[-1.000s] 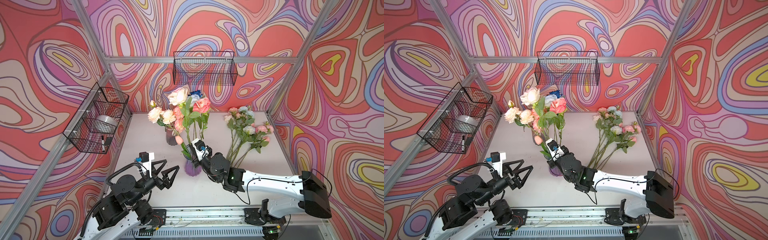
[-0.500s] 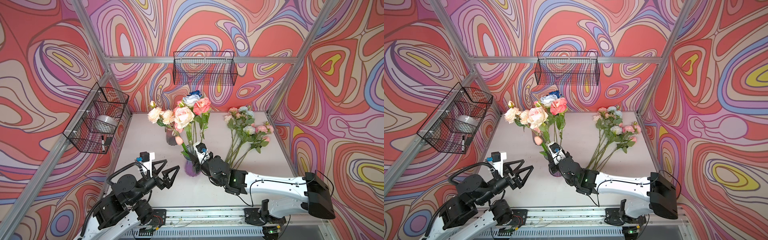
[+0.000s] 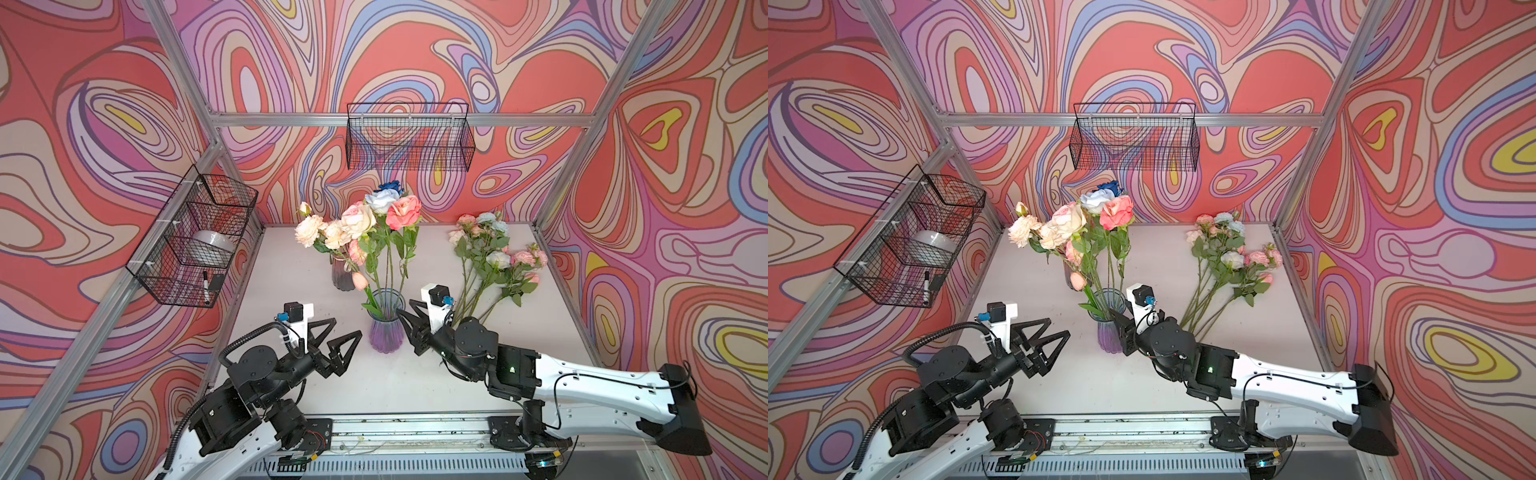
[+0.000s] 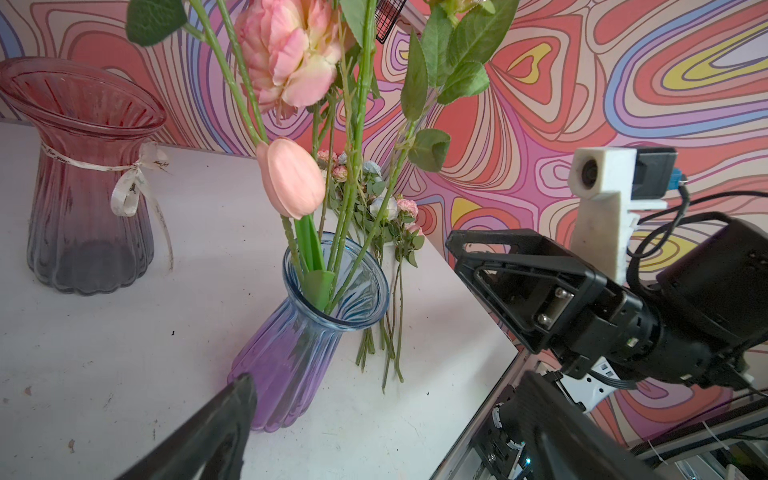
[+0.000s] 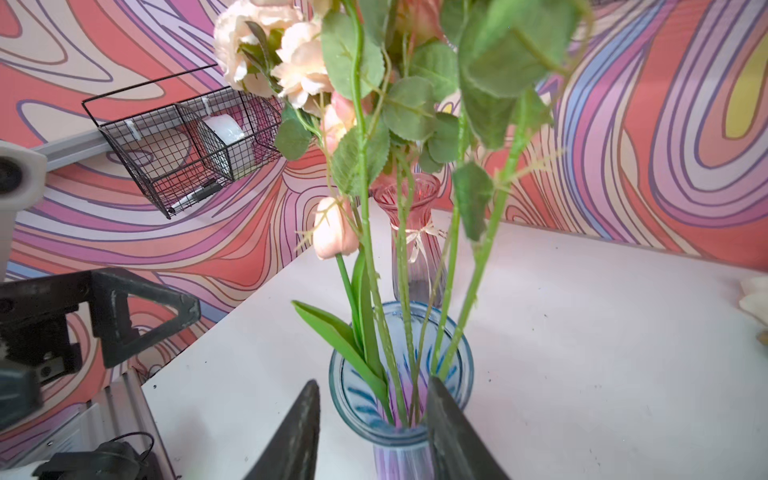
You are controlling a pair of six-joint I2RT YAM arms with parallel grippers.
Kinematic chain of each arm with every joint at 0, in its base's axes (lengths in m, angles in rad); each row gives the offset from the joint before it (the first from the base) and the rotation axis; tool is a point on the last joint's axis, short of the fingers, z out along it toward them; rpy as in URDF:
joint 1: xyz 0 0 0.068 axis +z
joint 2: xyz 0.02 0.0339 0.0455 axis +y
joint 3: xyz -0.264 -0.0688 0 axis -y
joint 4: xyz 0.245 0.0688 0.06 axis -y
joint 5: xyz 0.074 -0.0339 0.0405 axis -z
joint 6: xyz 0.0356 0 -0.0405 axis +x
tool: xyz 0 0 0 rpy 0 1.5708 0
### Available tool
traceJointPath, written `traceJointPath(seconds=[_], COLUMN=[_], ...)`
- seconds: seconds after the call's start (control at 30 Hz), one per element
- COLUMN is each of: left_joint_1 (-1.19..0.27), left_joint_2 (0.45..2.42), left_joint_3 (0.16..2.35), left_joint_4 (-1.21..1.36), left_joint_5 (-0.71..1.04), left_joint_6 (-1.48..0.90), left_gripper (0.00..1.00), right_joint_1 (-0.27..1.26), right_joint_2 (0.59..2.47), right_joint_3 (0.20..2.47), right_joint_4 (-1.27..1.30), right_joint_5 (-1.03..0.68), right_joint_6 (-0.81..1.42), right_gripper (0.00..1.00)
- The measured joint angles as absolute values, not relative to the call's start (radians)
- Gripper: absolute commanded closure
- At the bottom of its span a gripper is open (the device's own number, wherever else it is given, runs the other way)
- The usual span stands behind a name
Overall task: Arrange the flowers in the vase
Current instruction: 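Open the right gripper and withdraw it from the vase, then move the right gripper back to the bunch and align over a stem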
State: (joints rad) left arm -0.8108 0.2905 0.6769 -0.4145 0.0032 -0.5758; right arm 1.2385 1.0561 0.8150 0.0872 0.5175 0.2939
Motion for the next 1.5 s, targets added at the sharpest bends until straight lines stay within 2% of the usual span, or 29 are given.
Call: traceJointPath(seconds=[0.13, 0.27, 0.33, 0.5, 0.6, 0.7, 1.07, 1.23, 1.5], left_joint_1=[-0.811, -0.811, -0.811, -0.811, -0.811, -0.811, -0.811, -0.811, -0.811], left_joint_2=[0.288, 0.277, 0.273, 0.269, 0.267, 0.257, 0.248, 0.248, 0.248], left_joint_3=[0.673, 0.658, 0.656, 0.654, 0.653, 0.648, 0.643, 0.643, 0.643], left_joint_4=[-0.412, -0.413, -0.412, -0.413, -0.413, -0.414, -0.416, -0.416, -0.416], left_joint_5=[0.003, 0.003, 0.003, 0.003, 0.003, 0.003, 0.003, 0.003, 0.003], left_joint_6=[-0.576, -0.576, -0.576, -0.576, -0.577, -0.577, -0.577, -0.576, -0.576], left_gripper=[0.01, 0.01, 0.01, 0.01, 0.01, 0.01, 0.01, 0.01, 0.01], right_joint_1=[1.238, 1.186, 1.079, 0.669, 0.479, 0.347, 0.176, 0.146, 0.137], right_joint_2=[1.011, 1.012, 1.014, 1.061, 1.134, 1.208, 1.364, 1.430, 1.474], right_joint_3=[0.760, 0.722, 0.708, 0.674, 0.665, 0.655, 0.656, 0.656, 0.657], right_joint_4=[0.019, -0.102, -0.152, -0.262, -0.287, -0.288, -0.278, -0.248, -0.219], right_joint_5=[0.552, 0.580, 0.544, 0.385, 0.284, 0.215, 0.166, 0.152, 0.145], right_joint_6=[0.376, 0.490, 0.553, 0.712, 0.762, 0.775, 0.807, 0.806, 0.802], right_gripper=[0.61, 0.68, 0.70, 0.70, 0.70, 0.73, 0.76, 0.77, 0.89])
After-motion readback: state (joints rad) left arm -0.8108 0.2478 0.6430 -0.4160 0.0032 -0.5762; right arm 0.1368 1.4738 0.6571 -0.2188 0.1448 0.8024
